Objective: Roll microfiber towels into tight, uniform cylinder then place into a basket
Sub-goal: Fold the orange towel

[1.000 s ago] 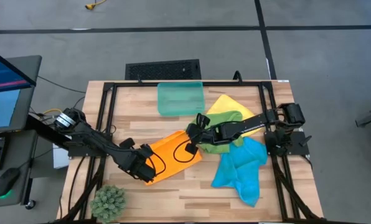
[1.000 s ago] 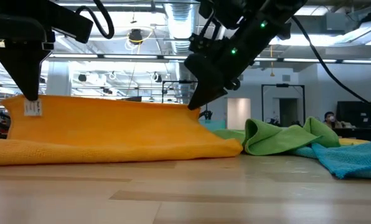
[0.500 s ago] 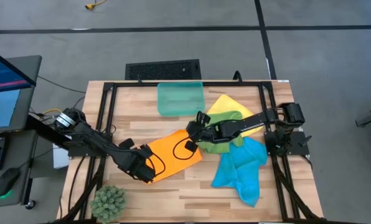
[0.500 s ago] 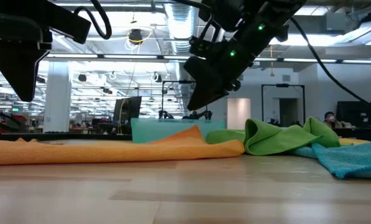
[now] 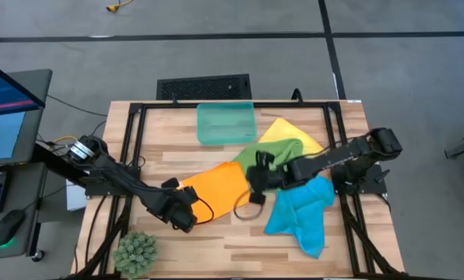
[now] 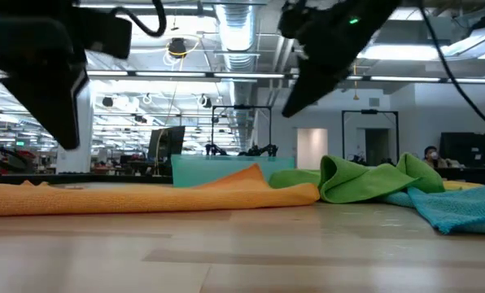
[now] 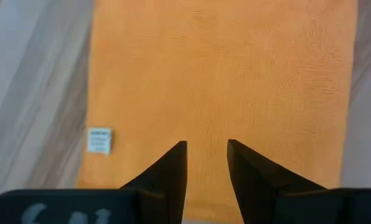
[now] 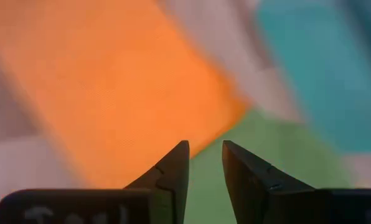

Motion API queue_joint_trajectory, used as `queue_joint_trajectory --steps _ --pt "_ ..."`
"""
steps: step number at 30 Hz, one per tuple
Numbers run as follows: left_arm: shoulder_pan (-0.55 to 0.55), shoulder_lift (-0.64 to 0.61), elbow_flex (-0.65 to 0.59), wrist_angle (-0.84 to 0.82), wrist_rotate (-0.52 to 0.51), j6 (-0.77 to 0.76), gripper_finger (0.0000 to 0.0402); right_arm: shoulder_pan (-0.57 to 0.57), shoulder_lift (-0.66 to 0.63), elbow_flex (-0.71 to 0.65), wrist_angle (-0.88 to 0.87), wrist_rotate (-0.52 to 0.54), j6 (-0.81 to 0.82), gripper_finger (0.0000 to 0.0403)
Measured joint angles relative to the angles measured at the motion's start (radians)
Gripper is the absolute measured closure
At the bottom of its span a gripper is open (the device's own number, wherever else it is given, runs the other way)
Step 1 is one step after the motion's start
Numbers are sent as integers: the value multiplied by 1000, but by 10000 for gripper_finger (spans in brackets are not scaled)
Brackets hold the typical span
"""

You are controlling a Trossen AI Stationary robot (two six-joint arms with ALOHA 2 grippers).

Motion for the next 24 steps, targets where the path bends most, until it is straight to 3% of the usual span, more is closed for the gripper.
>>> queue_joint_trajectory --steps 9,19,24 --pt "30 0 -146 226 70 -9 295 151 72 -28 17 5 84 285" --pt "19 -4 -195 268 221 -255 295 130 72 -27 26 9 103 285" --pt "-24 0 -197 458 377 -389 295 103 72 -27 15 9 103 285"
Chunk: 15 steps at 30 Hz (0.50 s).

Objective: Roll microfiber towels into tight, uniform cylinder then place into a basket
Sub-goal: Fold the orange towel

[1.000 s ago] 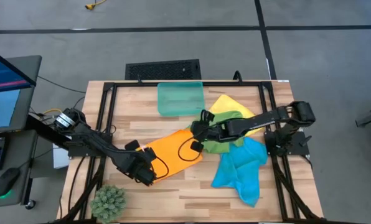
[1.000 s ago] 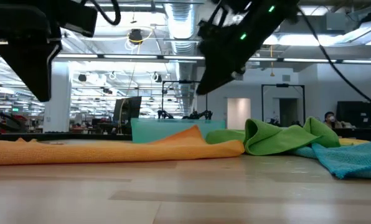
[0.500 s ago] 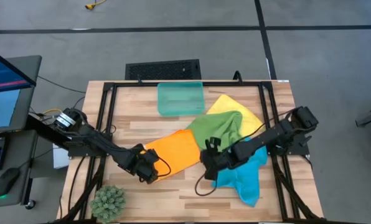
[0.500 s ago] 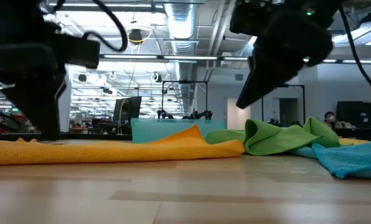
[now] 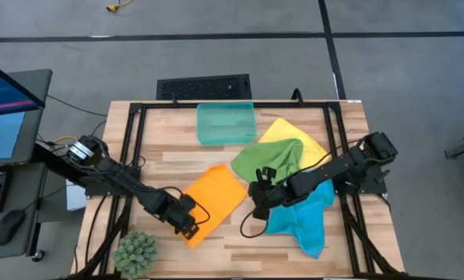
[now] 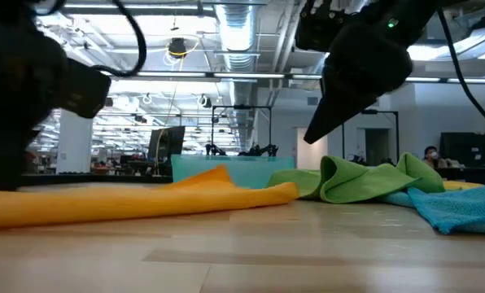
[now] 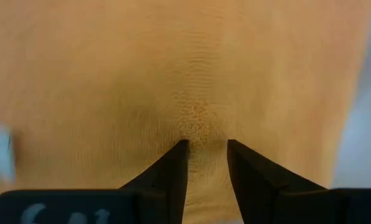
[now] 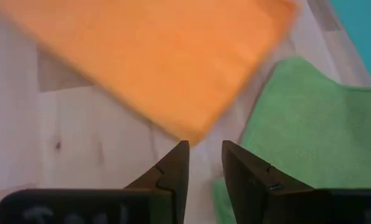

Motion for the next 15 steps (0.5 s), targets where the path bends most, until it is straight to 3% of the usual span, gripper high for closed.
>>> queue_joint_trajectory --steps 3,7,10,15 --pt "-22 1 -2 138 76 14 295 -10 0 0 -1 0 0 285" --pt "-21 -2 7 256 59 92 295 -9 0 0 -5 0 0 285" --pt "6 -3 48 242 -17 231 295 2 0 0 -4 -1 0 285" --pt "86 -4 84 115 -247 449 295 10 0 0 -4 -1 0 285"
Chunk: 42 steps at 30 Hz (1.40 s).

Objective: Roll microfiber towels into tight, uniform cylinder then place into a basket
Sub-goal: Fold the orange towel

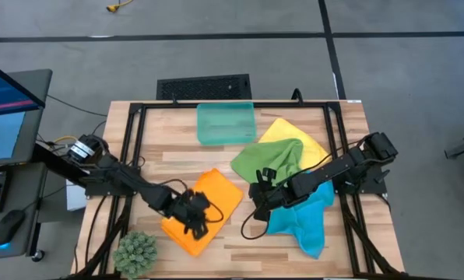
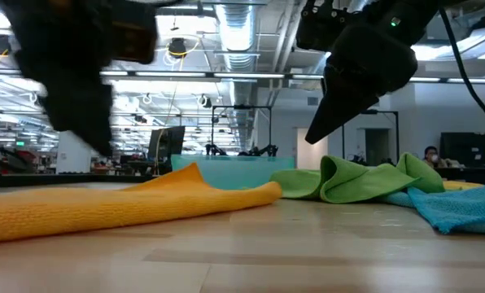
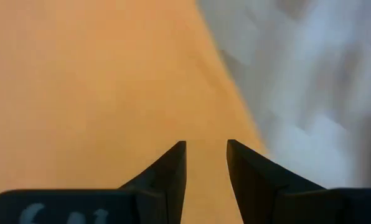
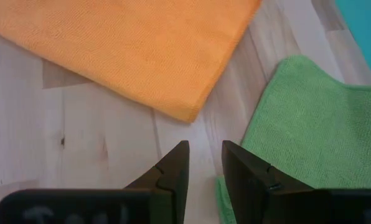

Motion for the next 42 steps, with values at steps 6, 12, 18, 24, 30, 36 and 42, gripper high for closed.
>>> queue_joint_trajectory --steps 6,12,18,24,30,36,42 --pt "123 12 -6 -76 -24 88 295 -1 0 0 0 0 8 285" --pt "180 13 -8 -136 -20 122 295 -1 0 0 0 0 8 285" --pt "197 12 -41 -165 17 101 295 0 0 0 -2 0 8 285" --pt "194 11 -96 -123 19 48 295 0 0 0 -2 0 8 285" --pt "179 6 -124 -108 16 -72 295 0 0 0 -1 0 8 285" --pt "108 5 -130 -136 -47 -229 295 0 0 0 -9 0 8 285" --pt "8 7 -133 -211 -173 -497 295 3 -1 0 -13 0 9 285"
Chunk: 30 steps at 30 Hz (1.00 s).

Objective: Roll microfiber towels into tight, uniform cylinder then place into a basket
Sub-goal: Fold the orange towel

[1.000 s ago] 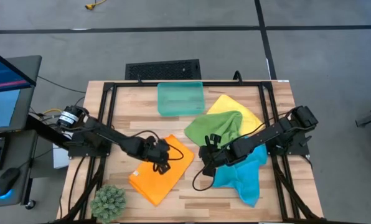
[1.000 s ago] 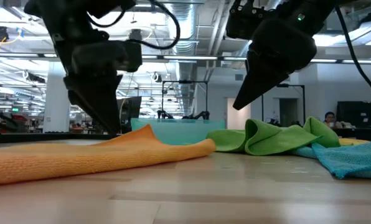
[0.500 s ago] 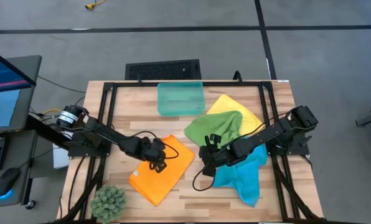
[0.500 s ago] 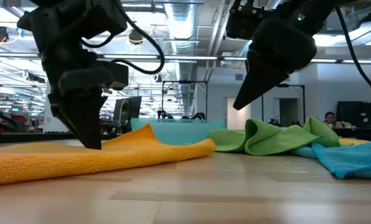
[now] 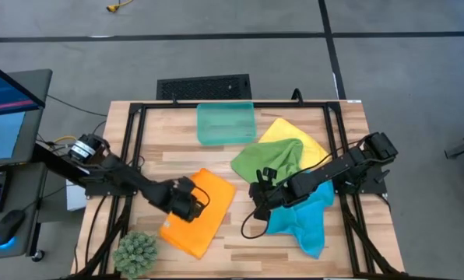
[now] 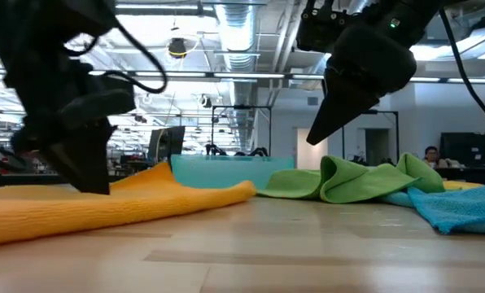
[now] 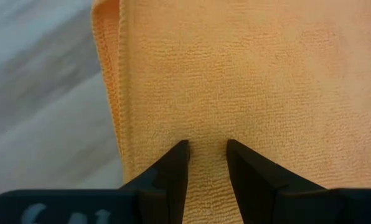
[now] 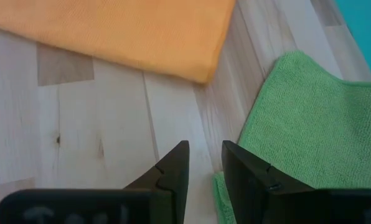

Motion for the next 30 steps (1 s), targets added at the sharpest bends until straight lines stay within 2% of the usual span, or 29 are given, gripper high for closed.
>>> queue_joint_trajectory --steps 4,9,13,17,20,26,30 --pt "-80 1 3 9 -28 -127 295 10 0 0 -2 0 0 285" --pt "-150 3 45 27 -99 -137 295 16 0 0 -2 0 0 285" --pt "-159 3 106 26 -175 -3 295 15 0 0 -2 0 0 285" --pt "-135 3 138 58 -230 310 295 15 0 0 4 0 0 285" --pt "-92 5 122 123 -188 541 295 15 0 0 12 0 0 285" --pt "12 6 93 268 4 762 295 9 0 0 20 0 -6 285" --pt "68 6 93 280 94 867 295 0 0 0 21 0 -8 285"
